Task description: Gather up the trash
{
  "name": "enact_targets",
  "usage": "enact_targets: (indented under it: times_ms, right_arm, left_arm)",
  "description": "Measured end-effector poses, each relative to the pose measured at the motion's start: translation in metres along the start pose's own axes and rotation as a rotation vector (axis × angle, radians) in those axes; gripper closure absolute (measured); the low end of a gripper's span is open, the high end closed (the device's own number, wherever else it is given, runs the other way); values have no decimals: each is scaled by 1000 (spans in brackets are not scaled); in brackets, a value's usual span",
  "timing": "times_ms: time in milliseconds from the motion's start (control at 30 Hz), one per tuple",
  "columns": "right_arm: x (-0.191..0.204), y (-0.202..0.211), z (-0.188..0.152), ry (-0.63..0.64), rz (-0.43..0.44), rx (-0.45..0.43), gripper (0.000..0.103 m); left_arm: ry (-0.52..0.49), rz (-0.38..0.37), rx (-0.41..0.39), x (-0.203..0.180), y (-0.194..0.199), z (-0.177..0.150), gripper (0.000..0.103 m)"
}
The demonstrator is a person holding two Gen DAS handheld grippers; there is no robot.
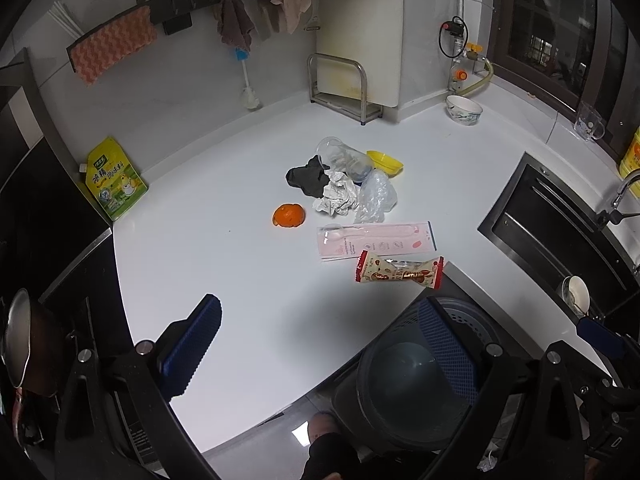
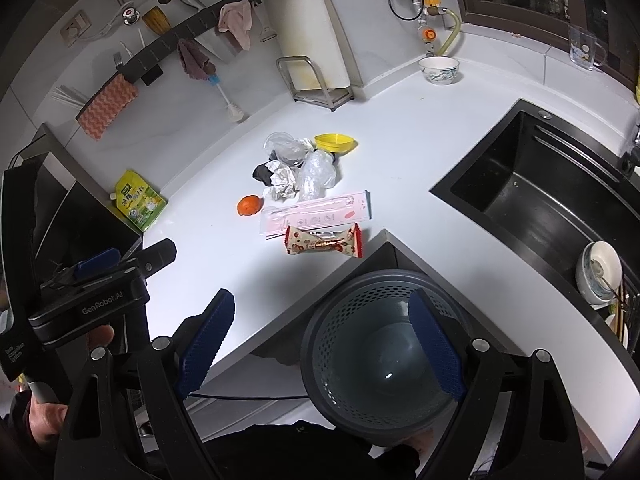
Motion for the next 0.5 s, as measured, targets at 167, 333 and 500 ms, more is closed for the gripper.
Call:
enact_targets:
  times_ms: [167, 333, 500]
  right_arm:
    - [5, -18, 1, 9, 21, 9, 18]
    - [10, -45, 4, 41, 38, 20, 18]
    - [15, -87, 16, 116, 41, 29, 18]
  left_arm:
    - [6, 3, 28, 14, -17, -3, 6]
    - [5, -9, 46, 32, -41, -2, 6]
    - [-2, -28, 50, 42, -69, 0, 6]
Point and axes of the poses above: each gripper's, at about its wrist camera, not at the fingertips, and y roughly against the way its jaws point, x to its left, z to its top, the point moved 10 cm from there along -y, roughly the way its jaws point, and after that the axes turned 2 degrees about x, right-handed, at the moved point
